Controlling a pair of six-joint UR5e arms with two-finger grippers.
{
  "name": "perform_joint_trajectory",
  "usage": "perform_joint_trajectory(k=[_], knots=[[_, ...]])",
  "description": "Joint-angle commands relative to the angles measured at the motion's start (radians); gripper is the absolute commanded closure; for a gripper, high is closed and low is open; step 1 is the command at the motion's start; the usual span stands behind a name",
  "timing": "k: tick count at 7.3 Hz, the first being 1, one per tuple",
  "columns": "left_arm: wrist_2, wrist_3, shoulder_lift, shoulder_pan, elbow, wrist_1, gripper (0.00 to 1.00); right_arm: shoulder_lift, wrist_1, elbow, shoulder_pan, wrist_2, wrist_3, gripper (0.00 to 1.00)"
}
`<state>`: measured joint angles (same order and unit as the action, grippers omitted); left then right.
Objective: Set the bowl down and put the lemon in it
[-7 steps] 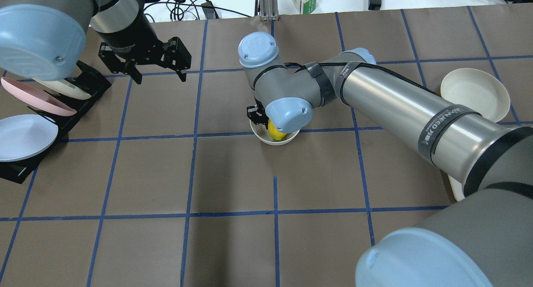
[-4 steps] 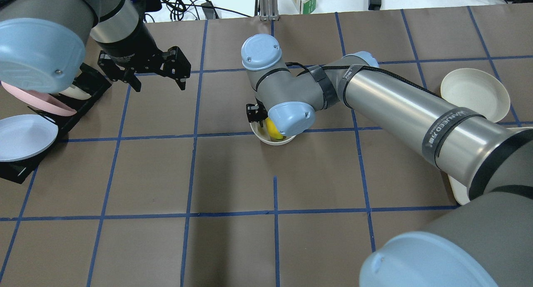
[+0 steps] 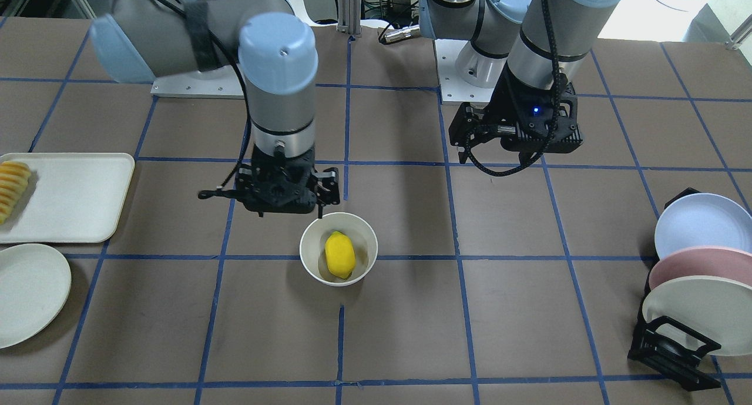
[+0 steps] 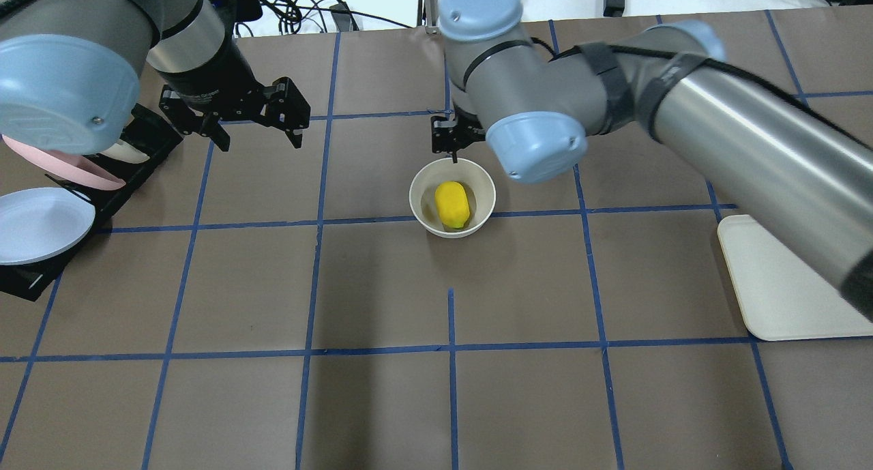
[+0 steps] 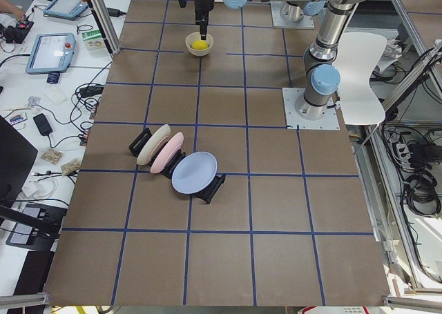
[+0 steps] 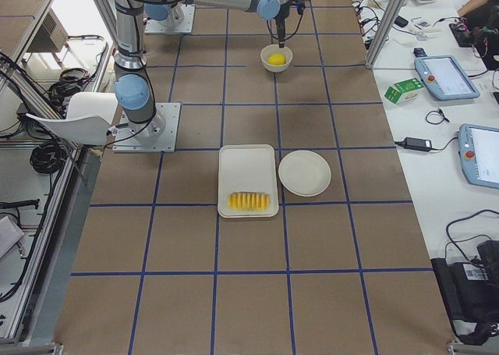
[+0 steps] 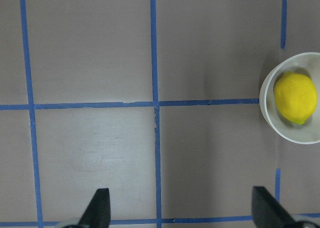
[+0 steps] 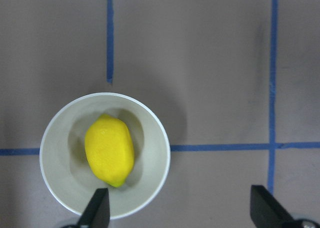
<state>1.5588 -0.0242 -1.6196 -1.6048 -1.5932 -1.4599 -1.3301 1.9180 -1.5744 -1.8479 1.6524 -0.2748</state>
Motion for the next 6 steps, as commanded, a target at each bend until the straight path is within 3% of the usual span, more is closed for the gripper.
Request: perform_joint_trajectory(k=[1, 6], knots=[[0.001, 0.001, -0.003, 0.008, 0.001, 0.01, 0.0, -0.185, -0.205, -0.006, 0.116, -0.039, 0.11, 0.0], [-0.008, 0.015, -0.022, 0.04, 0.013, 0.024, 0.0, -0.221, -0.237, -0.019, 0.15, -0.04, 0.137, 0.0]])
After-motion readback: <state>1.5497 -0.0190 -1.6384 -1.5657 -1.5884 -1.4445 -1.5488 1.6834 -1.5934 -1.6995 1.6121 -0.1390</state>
